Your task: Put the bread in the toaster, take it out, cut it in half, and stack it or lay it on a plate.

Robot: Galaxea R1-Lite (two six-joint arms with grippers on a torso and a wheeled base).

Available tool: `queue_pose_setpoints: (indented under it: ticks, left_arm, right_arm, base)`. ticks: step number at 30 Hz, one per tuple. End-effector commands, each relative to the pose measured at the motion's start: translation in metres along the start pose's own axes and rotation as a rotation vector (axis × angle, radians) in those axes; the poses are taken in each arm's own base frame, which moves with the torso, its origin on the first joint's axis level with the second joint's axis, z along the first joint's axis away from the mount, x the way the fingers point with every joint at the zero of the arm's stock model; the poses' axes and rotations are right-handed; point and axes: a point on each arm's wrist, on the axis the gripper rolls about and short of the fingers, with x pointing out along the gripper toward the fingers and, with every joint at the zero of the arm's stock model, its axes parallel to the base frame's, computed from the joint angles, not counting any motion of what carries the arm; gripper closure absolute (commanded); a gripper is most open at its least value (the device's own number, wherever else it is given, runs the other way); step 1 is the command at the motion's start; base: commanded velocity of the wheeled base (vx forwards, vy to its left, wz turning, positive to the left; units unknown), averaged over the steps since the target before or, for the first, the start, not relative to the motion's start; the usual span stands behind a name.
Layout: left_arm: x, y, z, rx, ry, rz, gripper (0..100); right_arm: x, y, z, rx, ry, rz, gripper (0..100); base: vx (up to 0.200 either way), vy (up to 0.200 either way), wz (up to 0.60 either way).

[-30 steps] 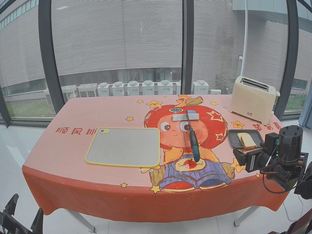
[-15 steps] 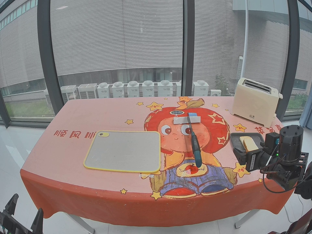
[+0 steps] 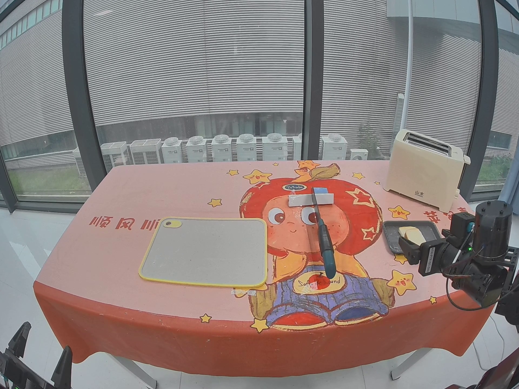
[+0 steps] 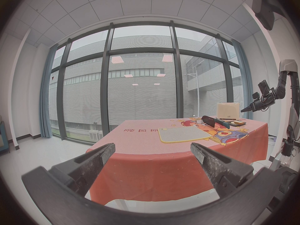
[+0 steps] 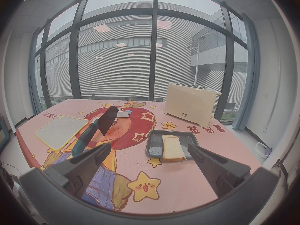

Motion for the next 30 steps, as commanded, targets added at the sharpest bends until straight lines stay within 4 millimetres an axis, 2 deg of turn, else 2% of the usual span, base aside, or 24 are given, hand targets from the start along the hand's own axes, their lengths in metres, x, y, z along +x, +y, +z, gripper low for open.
queue_pose_setpoints:
  ticks: [1, 8, 12, 18, 23, 30]
  left_arm:
    - [0.001, 0.000, -0.005, 0.000, 0.020, -0.001, 0]
    - [0.001, 0.000, -0.005, 0.000, 0.018, 0.001, 0]
    - [0.001, 0.000, -0.005, 0.000, 0.018, -0.001, 0]
    - [0.001, 0.000, -0.005, 0.000, 0.020, -0.001, 0]
    - [0.001, 0.000, -0.005, -0.001, 0.020, 0.001, 0]
    - [0.001, 0.000, -0.005, 0.000, 0.020, -0.001, 0]
  right_arm:
    - [0.001, -0.013, 0.006, 0.015, -0.018, -0.020, 0]
    - [0.005, -0.034, 0.015, 0.029, -0.039, -0.021, 0]
    - [0.009, -0.054, 0.026, 0.062, -0.067, -0.037, 0]
    - [0.012, -0.073, 0.029, 0.069, -0.074, -0.044, 0]
    - [0.014, -0.082, 0.028, 0.084, -0.070, -0.056, 0]
    - [0.015, -0.087, 0.039, 0.094, -0.104, -0.072, 0]
  base:
    - [0.000, 0.000, 0.00]
    - [0.000, 0.000, 0.00]
    - [0.000, 0.000, 0.00]
    - [0.000, 0.000, 0.00]
    - [0.000, 0.000, 0.00]
    - [0.000, 0.000, 0.00]
